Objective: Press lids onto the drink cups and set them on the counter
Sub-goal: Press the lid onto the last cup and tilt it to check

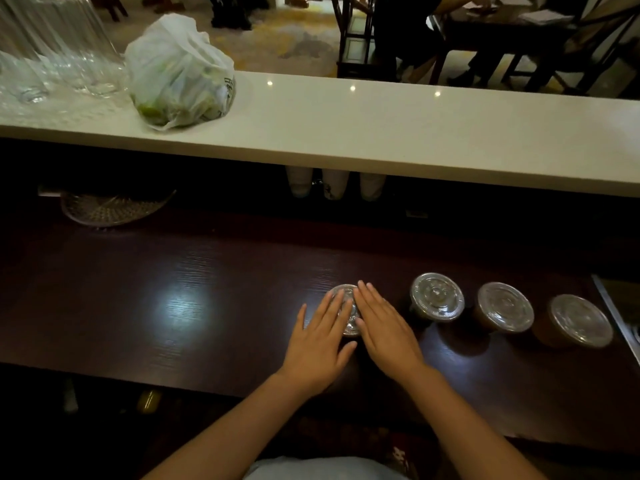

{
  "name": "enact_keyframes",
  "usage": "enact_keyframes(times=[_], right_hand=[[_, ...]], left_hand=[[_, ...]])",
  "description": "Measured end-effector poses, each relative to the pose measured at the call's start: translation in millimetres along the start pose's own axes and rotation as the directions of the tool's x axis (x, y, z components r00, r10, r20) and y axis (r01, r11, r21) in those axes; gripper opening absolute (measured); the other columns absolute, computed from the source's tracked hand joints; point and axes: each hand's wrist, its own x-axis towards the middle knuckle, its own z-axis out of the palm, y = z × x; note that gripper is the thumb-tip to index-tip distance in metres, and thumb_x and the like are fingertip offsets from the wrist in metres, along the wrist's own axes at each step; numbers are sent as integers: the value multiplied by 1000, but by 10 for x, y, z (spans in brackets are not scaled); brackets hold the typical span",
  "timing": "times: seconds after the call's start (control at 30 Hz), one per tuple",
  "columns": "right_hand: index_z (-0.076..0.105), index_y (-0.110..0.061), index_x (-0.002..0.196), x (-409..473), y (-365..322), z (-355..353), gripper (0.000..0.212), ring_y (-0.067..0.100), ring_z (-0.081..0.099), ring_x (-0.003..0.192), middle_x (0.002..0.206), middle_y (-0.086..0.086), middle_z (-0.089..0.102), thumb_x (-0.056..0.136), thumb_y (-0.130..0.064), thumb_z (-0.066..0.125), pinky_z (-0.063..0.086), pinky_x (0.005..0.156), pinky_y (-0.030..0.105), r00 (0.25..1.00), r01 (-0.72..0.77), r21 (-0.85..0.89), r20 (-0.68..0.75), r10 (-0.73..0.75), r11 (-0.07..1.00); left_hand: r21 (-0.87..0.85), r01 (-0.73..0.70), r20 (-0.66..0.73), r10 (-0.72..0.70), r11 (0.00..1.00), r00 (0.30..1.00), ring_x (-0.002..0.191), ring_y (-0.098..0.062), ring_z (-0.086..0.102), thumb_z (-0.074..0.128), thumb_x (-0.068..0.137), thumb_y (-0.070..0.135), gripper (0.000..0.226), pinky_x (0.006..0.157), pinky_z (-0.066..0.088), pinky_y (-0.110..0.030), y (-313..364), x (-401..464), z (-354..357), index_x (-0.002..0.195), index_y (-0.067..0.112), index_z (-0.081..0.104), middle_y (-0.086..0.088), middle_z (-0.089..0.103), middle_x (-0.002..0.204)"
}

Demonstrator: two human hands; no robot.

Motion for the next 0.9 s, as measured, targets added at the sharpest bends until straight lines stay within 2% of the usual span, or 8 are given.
enact_keyframes(times=[0.07,0.2,0.47,0.57,0.67,0.73,0.8,0.9], right_hand=[[13,-15,147,-10,-22,47,65,1,-2,140,151,-11,1,88,-41,11,9,113,22,1000,-29,46,-6,29,999],[-5,-21,142,-22,-60,63,60,-3,-13,137,149,-15,-11,86,-41,2,-7,112,20,998,-61,-4,31,61,998],[-11,-30,140,-62,-99,32,59,-5,-22,135,147,-20,-20,84,-46,-2,-8,115,33,995,-90,26,49,88,996],[5,-25,145,-135,-100,6,62,1,-11,140,152,-12,-1,88,-48,19,-3,116,33,998,-52,77,-43,55,996],[44,-17,134,-211,-56,8,60,14,28,135,143,2,43,79,-37,60,15,112,36,979,112,-13,-169,-112,994],[58,-14,116,-205,-56,29,50,19,47,120,122,5,61,69,-20,74,30,104,37,945,195,-92,-248,-212,976],[65,-10,99,-167,-95,18,27,21,58,101,104,4,67,72,-10,70,41,91,35,889,253,-151,-353,-291,956],[66,-9,86,-96,-132,-38,10,19,60,80,85,3,65,80,-6,58,42,78,28,850,333,-253,-336,-405,908]], left_hand=[[-32,-18,14,18,999,1000,142,-9,-8,28,90,52,67,109,10,-47,-24,-6,11,147,18,19,-3,19,155],[-117,-21,53,27,993,998,138,-4,-24,18,88,57,71,112,-8,-40,-8,-6,-11,147,23,-2,4,-8,156],[-135,-50,92,62,990,994,134,-3,-33,21,89,57,74,112,-12,-39,-20,-15,-74,146,24,-12,6,-22,153],[-211,-30,84,48,977,995,136,-6,-30,41,92,45,80,114,-7,-35,-60,-14,-77,144,24,-17,6,-26,151],[-430,91,0,-101,898,995,142,-12,-11,58,88,28,86,115,7,-30,-98,-2,-17,147,22,-5,-2,-13,156],[-601,148,-4,-188,786,982,138,-6,15,62,86,19,82,112,19,-22,-79,17,-4,147,20,8,-3,16,155],[-698,170,19,-219,696,976,126,-3,38,65,85,16,80,105,32,-17,-53,38,3,145,24,13,4,41,141],[-750,216,39,-284,625,958,111,2,48,69,83,16,79,88,35,-1,-22,55,-43,145,22,20,15,48,119]])
